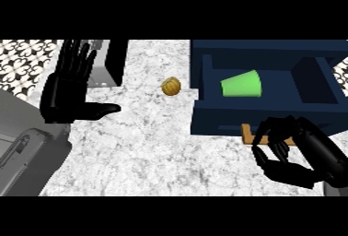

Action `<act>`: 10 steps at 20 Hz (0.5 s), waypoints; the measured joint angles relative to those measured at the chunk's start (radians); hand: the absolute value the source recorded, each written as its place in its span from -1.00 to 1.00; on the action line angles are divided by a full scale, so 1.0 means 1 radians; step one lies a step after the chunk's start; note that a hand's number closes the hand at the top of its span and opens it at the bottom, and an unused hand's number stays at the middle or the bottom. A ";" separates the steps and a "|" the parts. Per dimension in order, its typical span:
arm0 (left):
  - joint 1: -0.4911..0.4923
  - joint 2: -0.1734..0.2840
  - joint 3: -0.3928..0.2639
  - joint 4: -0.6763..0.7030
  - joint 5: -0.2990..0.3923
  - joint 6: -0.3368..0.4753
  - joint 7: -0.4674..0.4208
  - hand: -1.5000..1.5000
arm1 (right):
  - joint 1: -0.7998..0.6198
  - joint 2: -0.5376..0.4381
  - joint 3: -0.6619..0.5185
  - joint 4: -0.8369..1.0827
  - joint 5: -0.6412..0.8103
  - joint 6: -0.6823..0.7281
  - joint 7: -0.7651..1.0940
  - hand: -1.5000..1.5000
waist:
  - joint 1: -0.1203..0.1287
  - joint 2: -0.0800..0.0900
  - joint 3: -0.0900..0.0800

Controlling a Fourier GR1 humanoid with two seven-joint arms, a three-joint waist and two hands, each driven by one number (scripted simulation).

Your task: Pick up the cup, place it into the drawer and close the drawer

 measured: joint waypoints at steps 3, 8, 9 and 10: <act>0.052 0.029 0.031 -0.027 0.005 -0.029 -0.003 -1.00 | -0.008 -0.006 0.063 0.082 0.136 -0.049 -0.062 1.00 | -0.004 0.001 0.000; 0.182 0.069 0.084 -0.091 0.010 -0.105 -0.018 -1.00 | -0.081 0.032 0.115 0.276 0.280 -0.136 -0.127 -1.00 | -0.008 0.002 0.000; 0.199 0.072 0.095 -0.093 0.008 -0.122 -0.021 -1.00 | -0.104 0.044 0.120 0.323 0.302 -0.152 -0.136 -1.00 | -0.009 0.002 0.000; 0.215 0.076 0.107 -0.093 0.009 -0.138 -0.023 -1.00 | -0.123 0.054 0.122 0.374 0.325 -0.174 -0.150 -1.00 | -0.010 0.003 0.000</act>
